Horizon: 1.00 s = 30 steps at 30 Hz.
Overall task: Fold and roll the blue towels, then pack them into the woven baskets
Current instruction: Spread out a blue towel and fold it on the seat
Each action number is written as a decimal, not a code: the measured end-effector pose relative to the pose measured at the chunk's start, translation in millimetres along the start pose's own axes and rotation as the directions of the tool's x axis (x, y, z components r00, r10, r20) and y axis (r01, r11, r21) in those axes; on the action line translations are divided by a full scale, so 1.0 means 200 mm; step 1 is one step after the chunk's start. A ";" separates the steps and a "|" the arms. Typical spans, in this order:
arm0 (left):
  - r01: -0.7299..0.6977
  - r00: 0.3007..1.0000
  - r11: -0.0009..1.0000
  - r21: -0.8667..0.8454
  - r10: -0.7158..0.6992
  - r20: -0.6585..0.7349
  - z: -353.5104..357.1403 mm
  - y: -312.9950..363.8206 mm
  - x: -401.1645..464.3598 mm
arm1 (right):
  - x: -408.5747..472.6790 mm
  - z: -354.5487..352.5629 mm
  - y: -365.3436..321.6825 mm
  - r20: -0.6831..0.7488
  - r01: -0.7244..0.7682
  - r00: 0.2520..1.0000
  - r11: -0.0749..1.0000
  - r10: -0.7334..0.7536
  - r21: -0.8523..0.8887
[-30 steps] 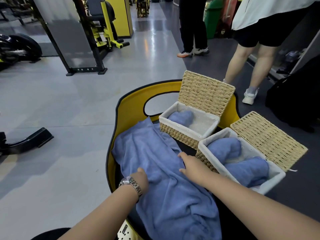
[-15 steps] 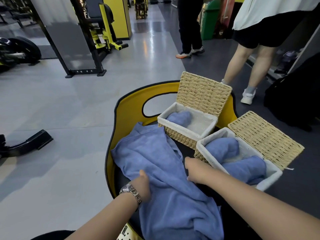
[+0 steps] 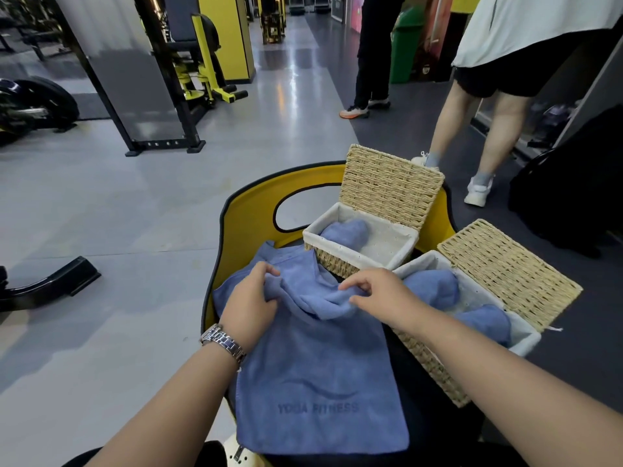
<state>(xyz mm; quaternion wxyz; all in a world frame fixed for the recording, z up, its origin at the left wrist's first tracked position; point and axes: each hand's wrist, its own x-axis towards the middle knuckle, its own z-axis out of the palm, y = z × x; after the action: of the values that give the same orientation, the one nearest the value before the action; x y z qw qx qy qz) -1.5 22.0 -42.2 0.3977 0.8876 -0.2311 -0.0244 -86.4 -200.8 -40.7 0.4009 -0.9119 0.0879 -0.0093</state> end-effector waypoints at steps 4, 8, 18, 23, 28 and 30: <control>0.032 0.999 0.992 0.123 -0.031 -0.014 -0.02 -0.01 0.02 | 0.00 -0.02 -0.03 -0.157 0.094 0.982 0.992 -0.106 -0.082; 0.078 0.996 0.939 0.335 -0.087 0.014 -0.07 -0.04 0.03 | -0.02 -0.07 -0.05 -0.327 0.113 0.933 0.987 -0.146 -0.119; 0.011 0.981 0.993 -0.117 -0.034 -0.191 -0.40 0.29 -0.03 | -0.20 -0.42 -0.27 -0.483 0.161 0.872 0.978 -0.078 0.131; 0.092 0.993 0.857 -0.507 -0.117 -0.019 -0.59 0.46 -0.04 | -0.30 -0.60 -0.39 -0.507 0.249 0.857 0.934 -0.089 0.257; 0.296 0.955 0.711 -0.638 -0.209 0.210 -0.67 0.48 -0.08 | -0.43 -0.68 -0.42 -0.445 0.279 0.889 0.901 -0.112 0.331; 0.384 0.918 0.716 -0.583 -0.225 0.328 -0.69 0.45 -0.12 | -0.47 -0.68 -0.41 -0.440 0.294 0.889 0.892 -0.123 0.344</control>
<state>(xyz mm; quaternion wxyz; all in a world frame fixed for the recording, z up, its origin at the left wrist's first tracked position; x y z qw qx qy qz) -28.2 75.5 113.0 0.6344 0.7165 -0.1039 -0.2708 -178.7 -229.6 115.8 0.5487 -0.7917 0.0648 -0.2606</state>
